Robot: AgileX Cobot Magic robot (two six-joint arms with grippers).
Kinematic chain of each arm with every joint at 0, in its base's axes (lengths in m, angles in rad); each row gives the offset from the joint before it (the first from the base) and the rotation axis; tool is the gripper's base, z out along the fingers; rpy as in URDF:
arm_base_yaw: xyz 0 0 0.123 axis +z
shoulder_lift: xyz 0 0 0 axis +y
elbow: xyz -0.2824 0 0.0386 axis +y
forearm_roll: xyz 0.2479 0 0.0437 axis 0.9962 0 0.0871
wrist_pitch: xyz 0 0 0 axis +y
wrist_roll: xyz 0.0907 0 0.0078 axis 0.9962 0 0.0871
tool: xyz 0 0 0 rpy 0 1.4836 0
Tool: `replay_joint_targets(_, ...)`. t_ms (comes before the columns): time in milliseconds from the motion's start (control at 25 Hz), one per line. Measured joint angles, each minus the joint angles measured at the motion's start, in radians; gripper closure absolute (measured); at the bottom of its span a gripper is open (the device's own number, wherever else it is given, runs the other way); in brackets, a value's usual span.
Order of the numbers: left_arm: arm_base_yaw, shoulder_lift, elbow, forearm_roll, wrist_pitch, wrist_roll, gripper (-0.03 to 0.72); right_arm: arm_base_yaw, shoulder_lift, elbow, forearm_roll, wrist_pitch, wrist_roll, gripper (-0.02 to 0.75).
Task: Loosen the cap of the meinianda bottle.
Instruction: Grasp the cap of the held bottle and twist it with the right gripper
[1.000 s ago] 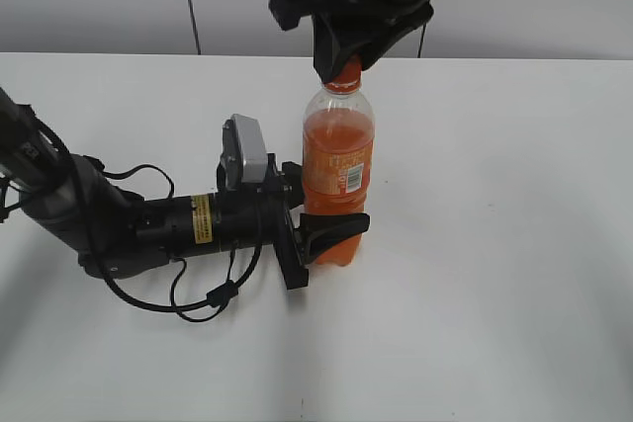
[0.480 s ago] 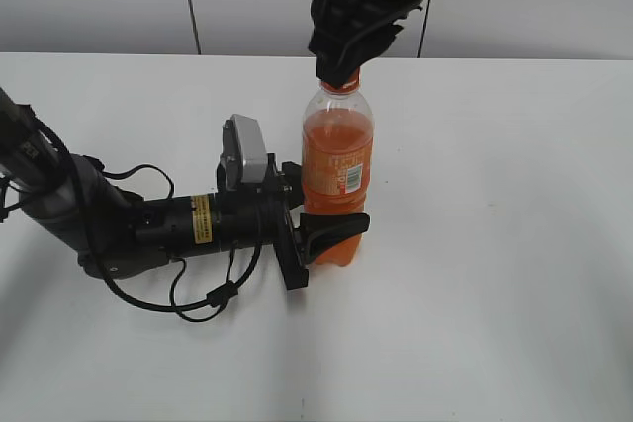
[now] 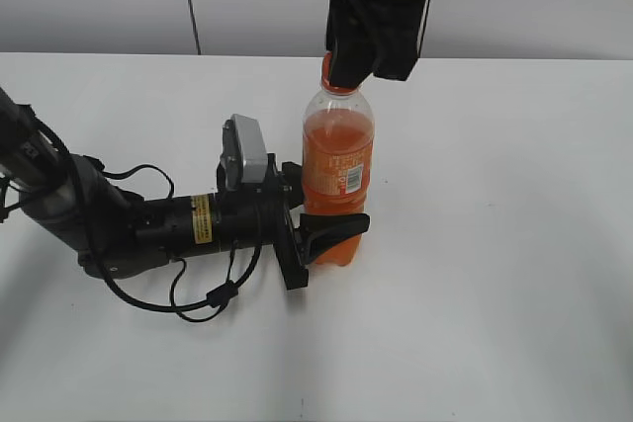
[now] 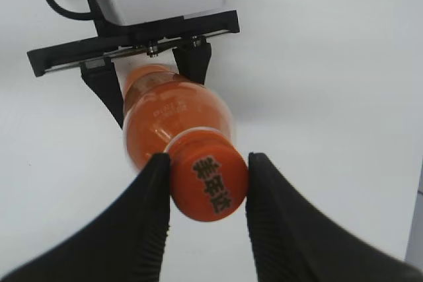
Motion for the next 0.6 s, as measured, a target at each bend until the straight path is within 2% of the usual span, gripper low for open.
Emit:
replay_joint_targets(280, 0.0, 0.0, 0.0, 0.0, 0.0, 0.0, 0.293, 0.0, 0.0, 0.0, 0.002, 0.0, -0.259, 0.473)
replay_joint_targets(600, 0.0, 0.0, 0.0, 0.0, 0.0, 0.0, 0.293, 0.0, 0.0, 0.0, 0.006, -0.001, -0.336, 0.473)
